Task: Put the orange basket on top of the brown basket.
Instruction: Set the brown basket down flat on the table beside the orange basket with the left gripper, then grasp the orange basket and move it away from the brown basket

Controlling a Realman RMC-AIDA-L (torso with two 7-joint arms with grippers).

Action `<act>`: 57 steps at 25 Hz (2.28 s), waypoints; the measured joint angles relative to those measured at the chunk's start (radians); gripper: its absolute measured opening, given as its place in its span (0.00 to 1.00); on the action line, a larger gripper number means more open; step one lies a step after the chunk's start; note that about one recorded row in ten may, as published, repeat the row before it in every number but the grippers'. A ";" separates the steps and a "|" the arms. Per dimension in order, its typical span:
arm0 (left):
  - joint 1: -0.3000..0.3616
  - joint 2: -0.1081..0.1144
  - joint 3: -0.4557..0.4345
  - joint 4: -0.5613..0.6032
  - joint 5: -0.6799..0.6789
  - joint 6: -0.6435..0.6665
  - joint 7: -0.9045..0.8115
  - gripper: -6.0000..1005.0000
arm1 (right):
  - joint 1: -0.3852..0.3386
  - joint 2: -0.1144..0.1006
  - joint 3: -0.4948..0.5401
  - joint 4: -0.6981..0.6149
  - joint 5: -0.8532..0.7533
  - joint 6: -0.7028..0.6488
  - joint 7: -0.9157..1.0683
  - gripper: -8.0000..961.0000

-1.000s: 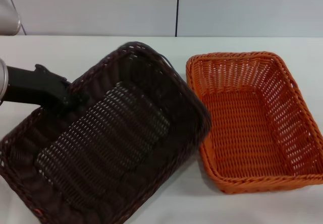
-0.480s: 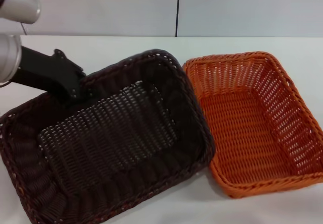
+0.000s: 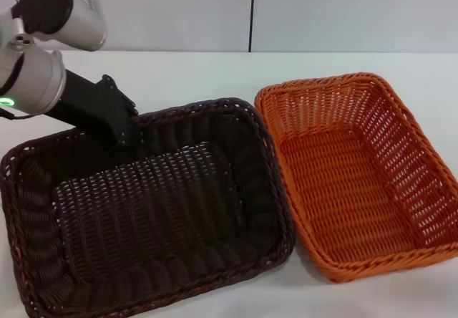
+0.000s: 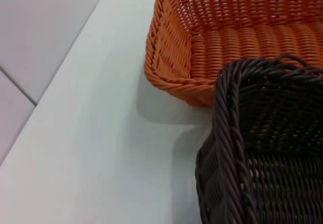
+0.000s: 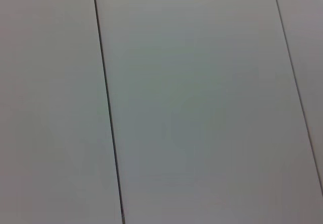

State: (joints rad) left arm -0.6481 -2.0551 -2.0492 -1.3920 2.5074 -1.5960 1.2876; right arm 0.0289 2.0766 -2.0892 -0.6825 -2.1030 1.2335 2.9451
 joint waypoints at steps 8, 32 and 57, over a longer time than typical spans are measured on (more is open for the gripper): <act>-0.004 -0.002 0.050 0.011 -0.002 0.073 -0.009 0.24 | 0.007 -0.004 0.000 0.003 0.000 -0.007 0.000 0.86; 0.589 -0.010 0.962 0.225 -0.259 2.322 -0.521 0.80 | 0.022 -0.050 0.090 -0.233 -0.017 -0.131 0.010 0.86; 0.569 -0.015 0.935 0.958 -0.287 2.855 -1.162 0.80 | 0.306 -0.019 0.927 -1.348 -0.141 -3.104 -0.532 0.86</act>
State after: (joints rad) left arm -0.0793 -2.0697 -1.1140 -0.4339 2.2204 1.2587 0.1257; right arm 0.3348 2.0575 -1.1626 -2.0306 -2.2439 -1.8707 2.4134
